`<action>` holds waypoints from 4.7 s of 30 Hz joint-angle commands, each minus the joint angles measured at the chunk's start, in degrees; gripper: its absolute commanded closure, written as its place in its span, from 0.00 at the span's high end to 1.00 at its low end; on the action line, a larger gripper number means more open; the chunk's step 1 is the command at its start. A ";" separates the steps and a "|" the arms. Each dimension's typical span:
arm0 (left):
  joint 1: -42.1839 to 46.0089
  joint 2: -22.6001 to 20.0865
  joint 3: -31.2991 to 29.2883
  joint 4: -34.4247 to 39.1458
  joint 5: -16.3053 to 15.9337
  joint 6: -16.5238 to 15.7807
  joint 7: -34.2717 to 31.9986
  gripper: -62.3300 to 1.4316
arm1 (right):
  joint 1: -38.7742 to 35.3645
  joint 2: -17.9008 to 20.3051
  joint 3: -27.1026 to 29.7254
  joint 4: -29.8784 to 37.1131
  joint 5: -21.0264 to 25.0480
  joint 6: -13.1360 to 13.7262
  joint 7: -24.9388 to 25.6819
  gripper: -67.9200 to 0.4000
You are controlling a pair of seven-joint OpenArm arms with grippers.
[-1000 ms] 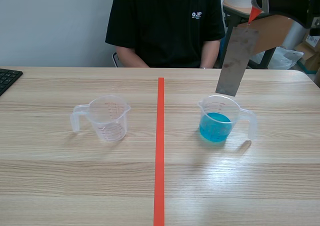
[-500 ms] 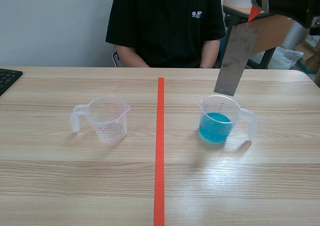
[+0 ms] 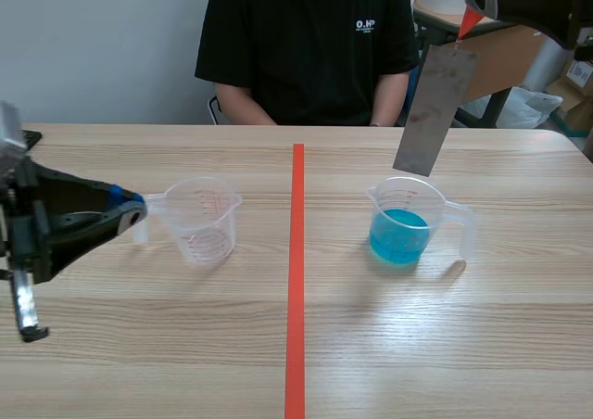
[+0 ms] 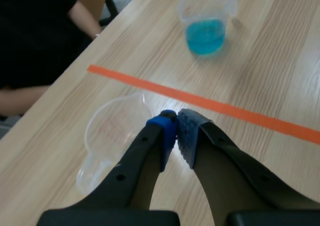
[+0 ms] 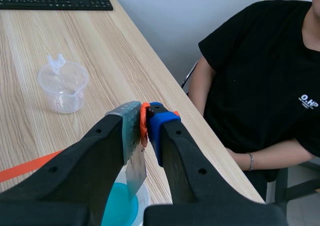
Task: Do the redox reaction experiment.
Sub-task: 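Move the plate over the blue solution, then point at the plate with the left hand, then lower the plate into the blue solution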
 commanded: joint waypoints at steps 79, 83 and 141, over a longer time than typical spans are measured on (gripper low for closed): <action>-47.60 49.77 26.14 -53.72 20.46 4.61 -1.27 0.10 | 0.70 0.79 1.20 0.94 1.05 0.33 1.05 0.03; -47.60 49.75 26.14 -53.72 20.46 4.61 -1.25 0.10 | 0.70 0.79 1.20 0.94 1.05 0.33 1.05 0.03; 42.51 10.10 -24.59 -3.82 -14.29 13.97 5.27 0.10 | -0.94 -0.20 1.18 0.92 -1.20 0.33 1.33 0.03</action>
